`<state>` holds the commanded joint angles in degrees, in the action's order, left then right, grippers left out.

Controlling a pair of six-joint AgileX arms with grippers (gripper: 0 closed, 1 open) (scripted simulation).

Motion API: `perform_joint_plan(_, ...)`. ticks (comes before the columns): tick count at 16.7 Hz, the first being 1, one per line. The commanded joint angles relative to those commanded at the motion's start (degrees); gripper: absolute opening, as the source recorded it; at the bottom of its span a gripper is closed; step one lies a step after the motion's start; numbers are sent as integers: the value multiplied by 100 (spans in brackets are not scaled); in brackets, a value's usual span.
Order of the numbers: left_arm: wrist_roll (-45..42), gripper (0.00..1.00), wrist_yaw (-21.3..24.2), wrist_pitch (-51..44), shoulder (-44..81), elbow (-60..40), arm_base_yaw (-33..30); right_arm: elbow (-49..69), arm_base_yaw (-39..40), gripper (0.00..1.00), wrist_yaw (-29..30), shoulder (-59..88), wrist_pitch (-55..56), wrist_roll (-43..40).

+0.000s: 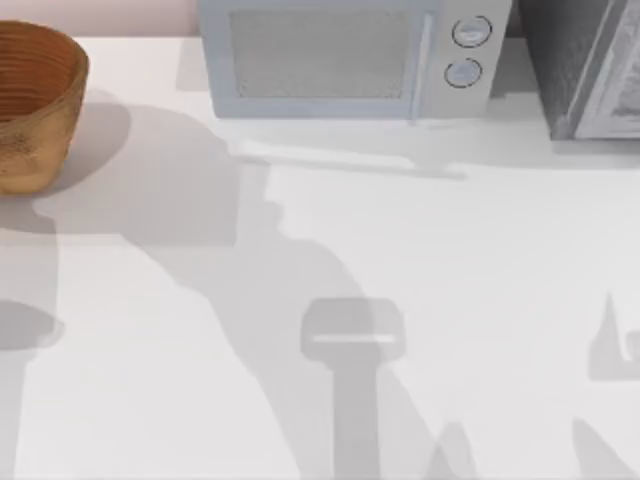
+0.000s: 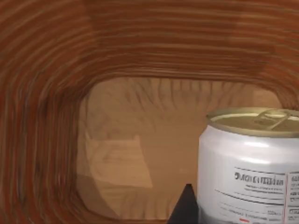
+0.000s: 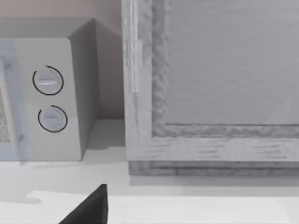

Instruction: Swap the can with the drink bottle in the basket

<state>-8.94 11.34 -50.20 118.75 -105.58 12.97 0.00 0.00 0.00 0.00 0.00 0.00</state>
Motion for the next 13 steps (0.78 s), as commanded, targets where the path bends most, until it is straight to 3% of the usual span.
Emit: perform_joint_plan(13, 563, 0, -935, 3914, -8751, 7737, -858, 0, 0, 100, 0, 0, 0, 0)
